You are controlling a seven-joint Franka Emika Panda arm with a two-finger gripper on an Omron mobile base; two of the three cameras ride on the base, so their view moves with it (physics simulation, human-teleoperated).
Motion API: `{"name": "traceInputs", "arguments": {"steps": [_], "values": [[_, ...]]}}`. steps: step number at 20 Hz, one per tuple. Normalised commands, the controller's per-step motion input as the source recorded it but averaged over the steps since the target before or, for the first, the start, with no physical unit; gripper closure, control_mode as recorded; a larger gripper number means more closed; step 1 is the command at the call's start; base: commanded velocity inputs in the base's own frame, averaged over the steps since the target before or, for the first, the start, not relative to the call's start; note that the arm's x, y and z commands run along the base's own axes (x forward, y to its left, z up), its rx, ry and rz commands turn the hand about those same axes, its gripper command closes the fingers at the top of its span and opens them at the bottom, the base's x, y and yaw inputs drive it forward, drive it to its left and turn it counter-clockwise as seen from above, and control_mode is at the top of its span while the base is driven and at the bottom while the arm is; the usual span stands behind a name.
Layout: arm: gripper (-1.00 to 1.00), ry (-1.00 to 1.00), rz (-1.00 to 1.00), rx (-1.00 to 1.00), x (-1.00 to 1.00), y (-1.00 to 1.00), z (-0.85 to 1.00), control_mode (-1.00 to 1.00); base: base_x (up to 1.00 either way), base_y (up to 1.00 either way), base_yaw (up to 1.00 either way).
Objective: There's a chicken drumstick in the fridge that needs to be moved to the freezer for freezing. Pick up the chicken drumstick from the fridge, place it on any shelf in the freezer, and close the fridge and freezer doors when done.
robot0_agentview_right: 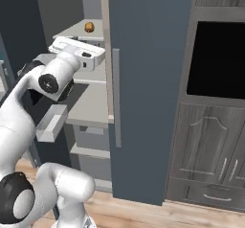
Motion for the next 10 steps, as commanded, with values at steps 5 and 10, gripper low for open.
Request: {"name": "traceInputs", "arguments": {"steps": [5,10], "values": [[-1.0,0.17,0.0,-0.04,-1.0,0.05,0.54,-1.0,0.0,0.0,0.0],[-1.0,0.35,0.01,-0.01,-1.0,0.27,0.12,-1.0,0.0,0.0,0.0]]}}
